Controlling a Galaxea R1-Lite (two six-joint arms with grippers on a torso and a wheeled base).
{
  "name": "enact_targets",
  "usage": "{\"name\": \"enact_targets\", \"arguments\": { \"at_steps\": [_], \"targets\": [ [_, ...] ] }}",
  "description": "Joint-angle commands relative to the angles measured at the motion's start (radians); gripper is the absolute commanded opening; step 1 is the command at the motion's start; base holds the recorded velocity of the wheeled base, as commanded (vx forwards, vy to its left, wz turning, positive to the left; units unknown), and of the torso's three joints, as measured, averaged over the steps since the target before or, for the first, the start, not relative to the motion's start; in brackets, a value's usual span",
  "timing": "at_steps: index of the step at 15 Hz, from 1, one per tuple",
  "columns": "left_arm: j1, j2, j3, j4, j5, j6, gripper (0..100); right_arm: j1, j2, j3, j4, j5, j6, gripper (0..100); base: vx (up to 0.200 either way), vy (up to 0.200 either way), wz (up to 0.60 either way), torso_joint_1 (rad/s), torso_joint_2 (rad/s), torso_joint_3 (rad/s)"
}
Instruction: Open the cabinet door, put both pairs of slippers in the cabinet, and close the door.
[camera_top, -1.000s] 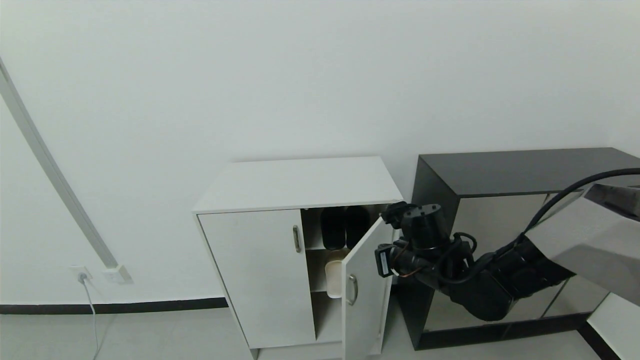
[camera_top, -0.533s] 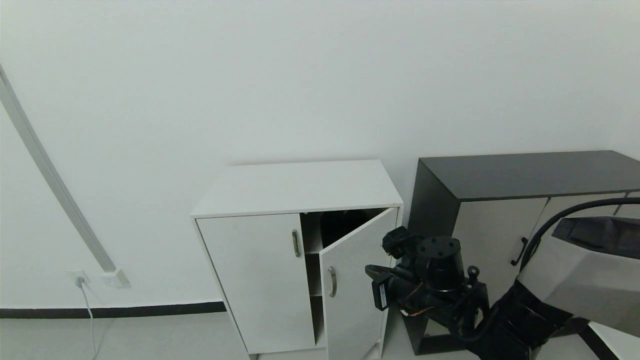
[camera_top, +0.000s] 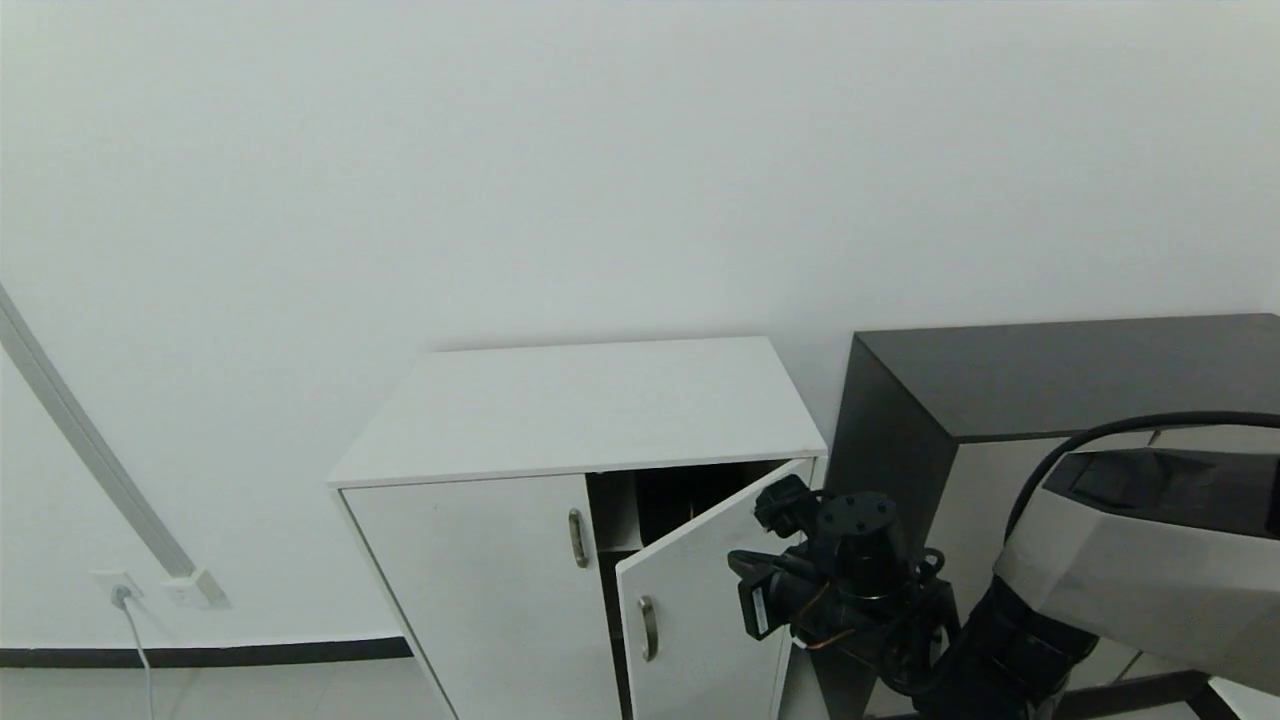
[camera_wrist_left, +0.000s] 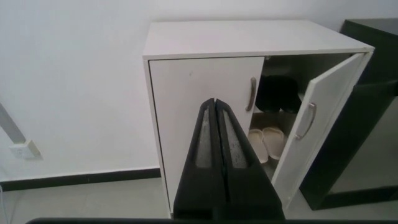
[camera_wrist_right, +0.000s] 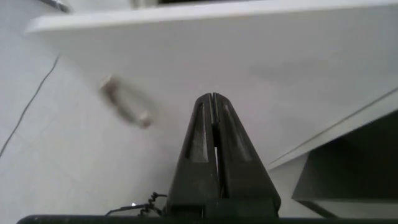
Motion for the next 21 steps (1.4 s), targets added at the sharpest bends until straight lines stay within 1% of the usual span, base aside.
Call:
{"name": "enact_targets", "arguments": {
  "at_steps": [1, 4, 6, 11, 17, 21],
  "targets": [
    [0.001, 0.000, 0.000, -0.001, 0.000, 0.000, 0, 0.001, 0.029, -0.029, 0.001, -0.001, 0.000, 0, 0.000, 0.000, 0.00, 0.000, 0.00, 0.000],
    [0.001, 0.000, 0.000, -0.001, 0.000, -0.002, 0, -0.016, 0.073, -0.121, 0.002, -0.001, 0.000, 0, 0.000, 0.000, 0.00, 0.000, 0.00, 0.000],
    [0.001, 0.000, 0.000, -0.001, 0.000, -0.002, 0, -0.025, 0.087, -0.160, 0.004, -0.001, 0.000, 0, 0.000, 0.000, 0.00, 0.000, 0.00, 0.000],
    [0.001, 0.000, 0.000, -0.001, 0.000, -0.002, 0, -0.053, 0.111, -0.261, 0.065, -0.001, 0.001, 0, 0.000, 0.000, 0.00, 0.000, 0.00, 0.000],
    [0.001, 0.000, 0.000, -0.001, 0.000, -0.002, 0, -0.063, 0.161, -0.328, 0.071, -0.002, 0.000, 0, 0.000, 0.000, 0.00, 0.000, 0.00, 0.000],
    [0.001, 0.000, 0.000, -0.001, 0.002, -0.003, 0, -0.072, 0.181, -0.381, 0.106, -0.004, 0.000, 0, 0.000, 0.000, 0.00, 0.000, 0.00, 0.000]
  ]
}}
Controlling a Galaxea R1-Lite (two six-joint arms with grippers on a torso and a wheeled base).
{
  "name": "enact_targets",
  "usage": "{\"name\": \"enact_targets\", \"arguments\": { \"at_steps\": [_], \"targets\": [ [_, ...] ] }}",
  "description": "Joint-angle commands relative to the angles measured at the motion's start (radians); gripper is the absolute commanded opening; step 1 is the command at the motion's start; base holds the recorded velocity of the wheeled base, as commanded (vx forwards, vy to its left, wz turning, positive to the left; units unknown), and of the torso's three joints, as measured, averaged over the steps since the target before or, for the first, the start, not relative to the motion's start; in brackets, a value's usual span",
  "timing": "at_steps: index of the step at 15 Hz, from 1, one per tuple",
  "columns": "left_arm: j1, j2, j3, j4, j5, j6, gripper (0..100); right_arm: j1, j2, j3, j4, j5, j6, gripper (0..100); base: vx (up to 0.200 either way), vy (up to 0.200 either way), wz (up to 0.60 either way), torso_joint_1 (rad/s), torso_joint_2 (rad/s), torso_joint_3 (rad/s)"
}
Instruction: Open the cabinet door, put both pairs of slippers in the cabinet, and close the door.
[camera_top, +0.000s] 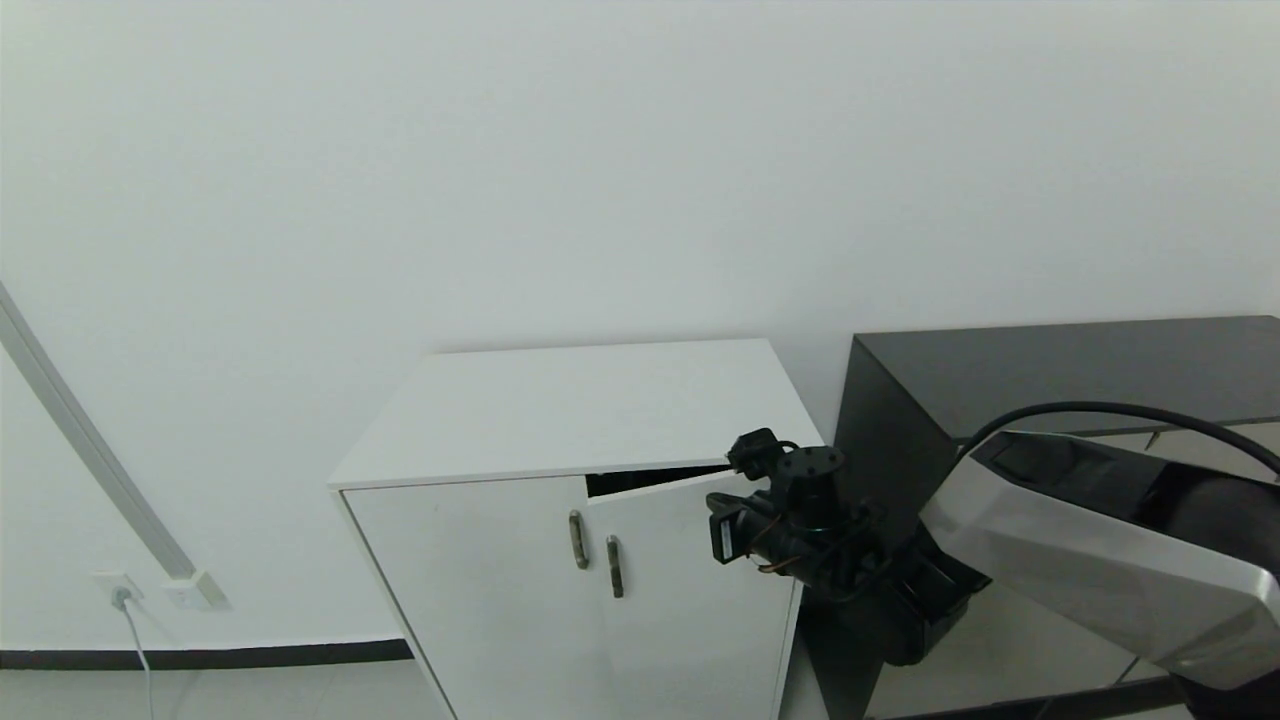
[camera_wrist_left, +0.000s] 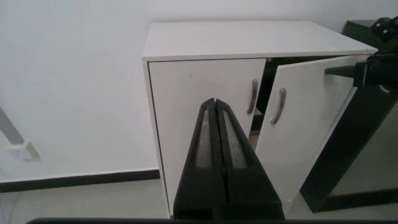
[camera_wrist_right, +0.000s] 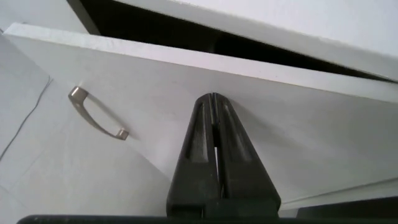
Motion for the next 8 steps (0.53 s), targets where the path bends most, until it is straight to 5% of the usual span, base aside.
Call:
{"name": "enact_targets", "arguments": {
  "at_steps": [1, 8],
  "targets": [
    [0.000, 0.000, 0.000, 0.000, 0.001, -0.001, 0, -0.004, 0.015, -0.020, 0.003, 0.000, 0.000, 0, 0.000, 0.000, 0.00, 0.000, 0.00, 0.000],
    [0.000, 0.000, 0.000, 0.000, 0.001, -0.001, 0, -0.020, 0.024, -0.044, 0.013, -0.002, 0.000, 0, 0.000, 0.000, 0.00, 0.000, 0.00, 0.000]
  ]
}}
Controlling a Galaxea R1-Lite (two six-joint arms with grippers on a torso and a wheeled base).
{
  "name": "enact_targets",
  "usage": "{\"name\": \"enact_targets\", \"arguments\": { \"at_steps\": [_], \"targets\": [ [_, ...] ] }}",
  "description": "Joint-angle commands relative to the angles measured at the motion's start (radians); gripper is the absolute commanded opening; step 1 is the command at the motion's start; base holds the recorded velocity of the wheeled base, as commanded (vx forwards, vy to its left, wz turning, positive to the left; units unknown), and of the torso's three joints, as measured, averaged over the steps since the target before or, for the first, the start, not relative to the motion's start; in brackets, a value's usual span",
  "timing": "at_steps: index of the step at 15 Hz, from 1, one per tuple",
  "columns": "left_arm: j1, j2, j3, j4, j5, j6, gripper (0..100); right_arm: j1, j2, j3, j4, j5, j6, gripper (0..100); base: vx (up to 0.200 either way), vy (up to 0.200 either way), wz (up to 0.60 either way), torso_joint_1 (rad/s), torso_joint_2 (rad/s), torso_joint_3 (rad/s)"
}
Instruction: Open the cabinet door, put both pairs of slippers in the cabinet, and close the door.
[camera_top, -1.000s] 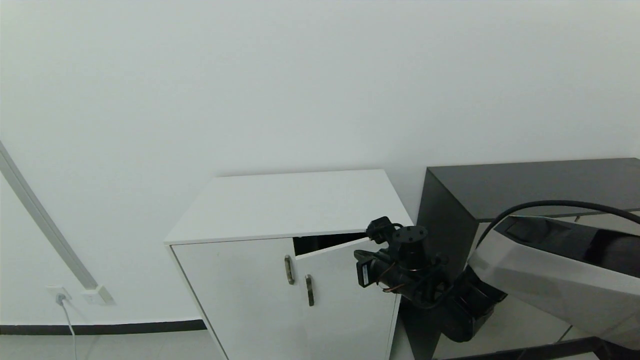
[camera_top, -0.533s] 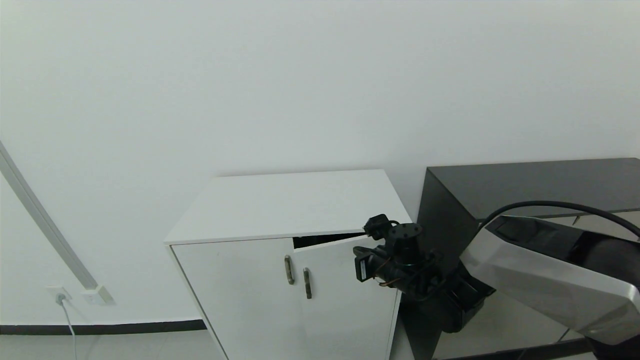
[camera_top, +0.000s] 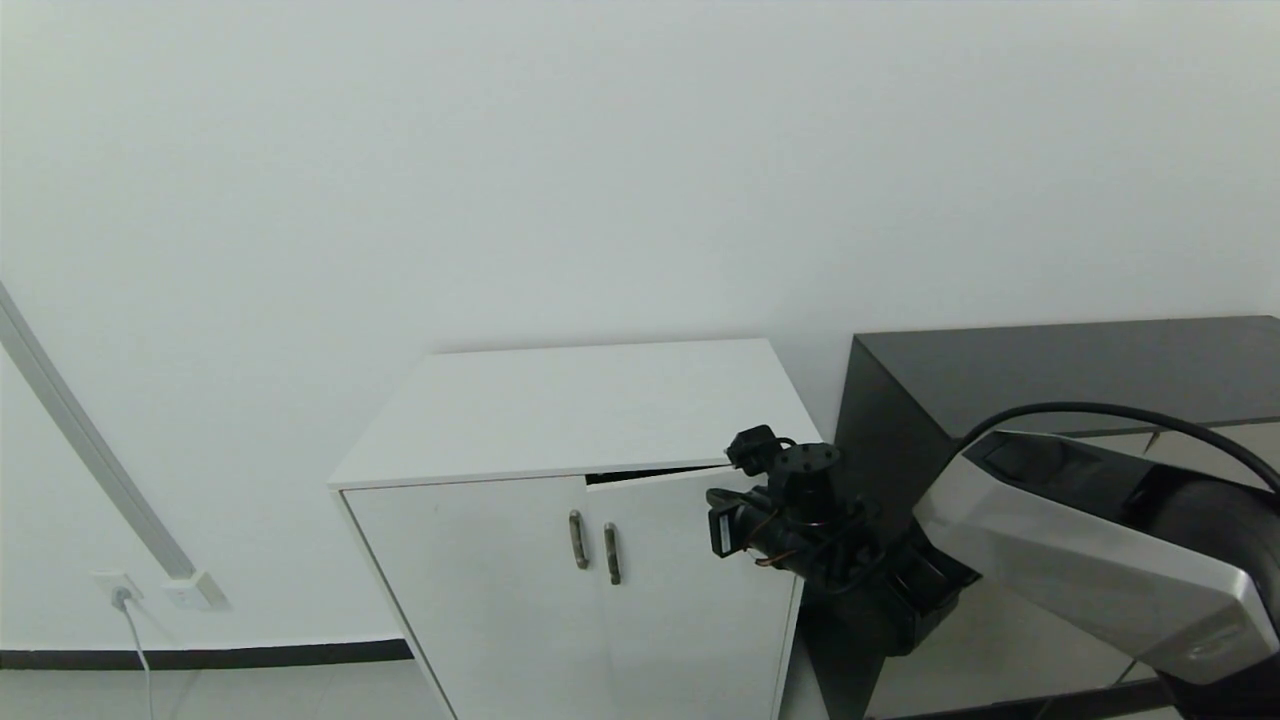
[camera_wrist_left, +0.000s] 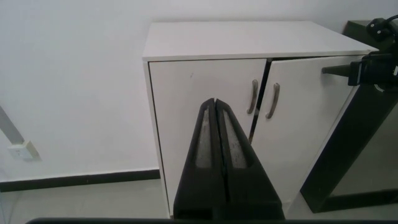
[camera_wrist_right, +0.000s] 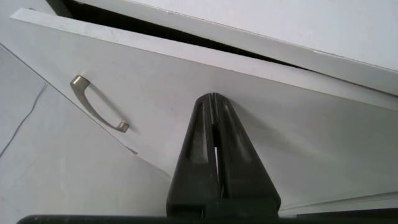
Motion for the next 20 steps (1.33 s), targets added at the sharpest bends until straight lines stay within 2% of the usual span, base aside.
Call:
{"name": "enact_targets", "arguments": {
  "at_steps": [1, 20],
  "targets": [
    [0.000, 0.000, 0.000, 0.000, 0.000, -0.001, 0, -0.007, 0.002, -0.006, 0.001, 0.001, 0.000, 0, 0.000, 0.000, 0.00, 0.000, 0.00, 0.000],
    [0.000, 0.000, 0.000, 0.000, 0.000, -0.001, 0, -0.022, 0.024, -0.046, 0.003, 0.001, -0.022, 0, 0.000, 0.000, 0.00, 0.000, 0.00, 0.000]
  ]
}}
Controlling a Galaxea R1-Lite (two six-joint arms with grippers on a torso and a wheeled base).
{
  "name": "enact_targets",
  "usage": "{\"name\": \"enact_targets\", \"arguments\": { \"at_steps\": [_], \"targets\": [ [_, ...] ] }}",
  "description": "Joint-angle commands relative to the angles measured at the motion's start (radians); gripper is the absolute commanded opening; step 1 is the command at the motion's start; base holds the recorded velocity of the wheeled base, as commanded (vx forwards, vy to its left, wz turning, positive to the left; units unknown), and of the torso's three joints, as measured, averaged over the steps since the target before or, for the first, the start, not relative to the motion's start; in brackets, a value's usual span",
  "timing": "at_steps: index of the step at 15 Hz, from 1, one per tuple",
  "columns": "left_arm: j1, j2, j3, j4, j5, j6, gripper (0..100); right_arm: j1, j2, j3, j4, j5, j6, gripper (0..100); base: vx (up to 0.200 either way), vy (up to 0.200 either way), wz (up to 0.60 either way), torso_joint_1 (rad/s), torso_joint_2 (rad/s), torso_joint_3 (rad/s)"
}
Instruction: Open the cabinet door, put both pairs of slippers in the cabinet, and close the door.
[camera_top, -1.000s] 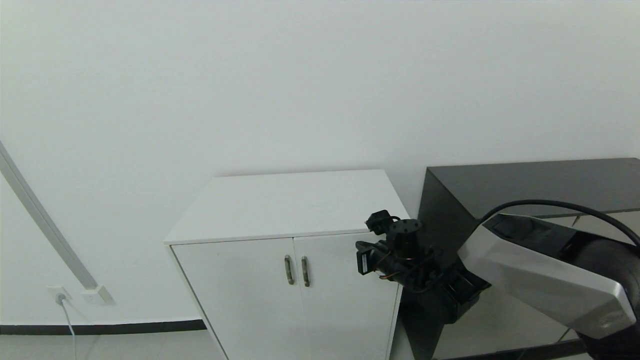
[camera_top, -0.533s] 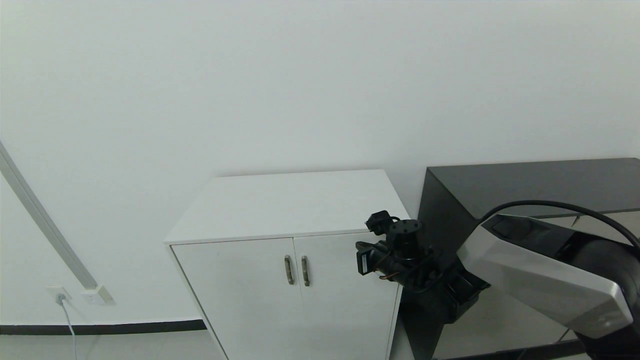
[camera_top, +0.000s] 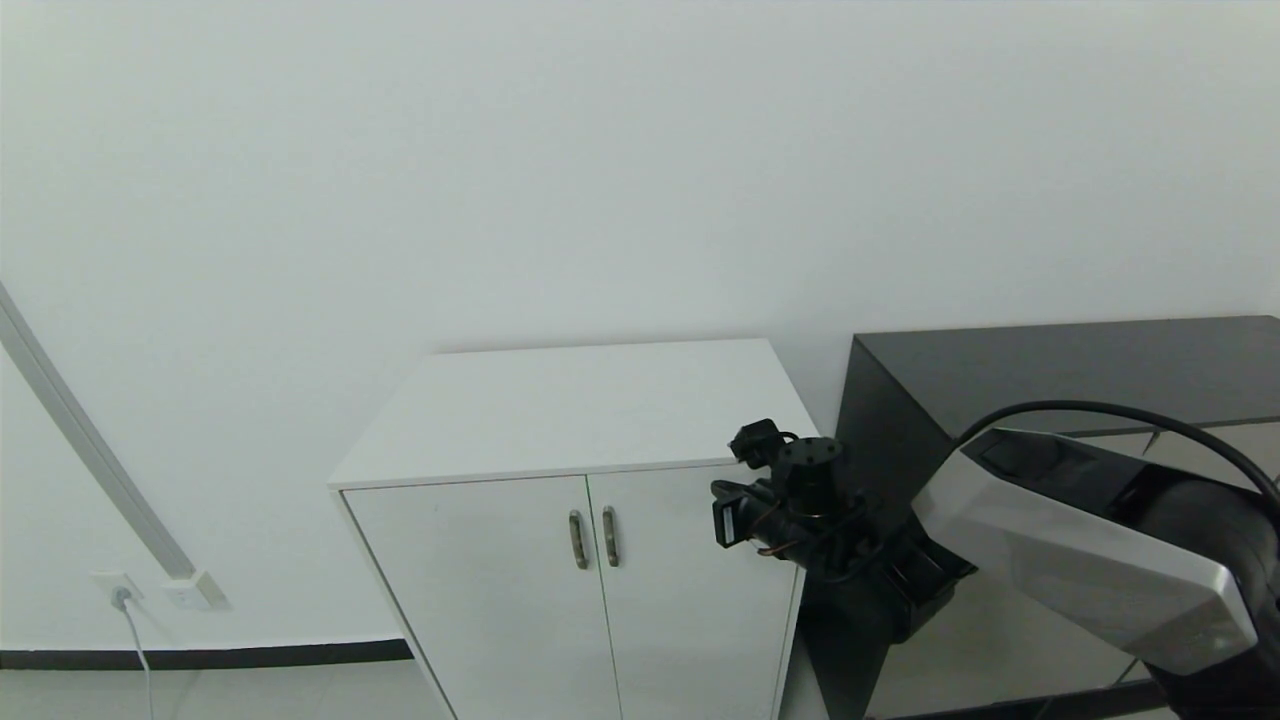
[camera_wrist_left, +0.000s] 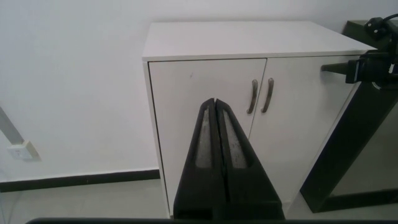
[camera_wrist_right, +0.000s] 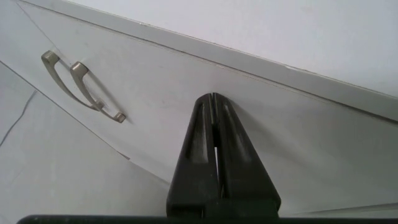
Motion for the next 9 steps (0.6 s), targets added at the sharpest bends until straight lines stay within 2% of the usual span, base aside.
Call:
{"name": "enact_targets", "arguments": {
  "at_steps": [1, 5, 9],
  "targets": [
    [0.000, 0.000, 0.000, 0.000, 0.000, -0.001, 0, -0.001, 0.001, -0.006, 0.003, 0.000, 0.000, 0, 0.000, 0.000, 0.00, 0.000, 0.00, 0.000],
    [-0.001, 0.000, 0.000, 0.000, 0.000, -0.001, 0, 0.000, -0.008, -0.003, 0.015, 0.000, 0.000, 0, 0.000, 0.000, 0.00, 0.000, 0.00, 0.000],
    [-0.001, 0.000, 0.000, 0.000, 0.002, -0.002, 0, 0.017, -0.123, 0.131, -0.010, -0.001, 0.000, 0, 0.000, 0.000, 0.00, 0.000, 0.00, 0.000]
  ]
}}
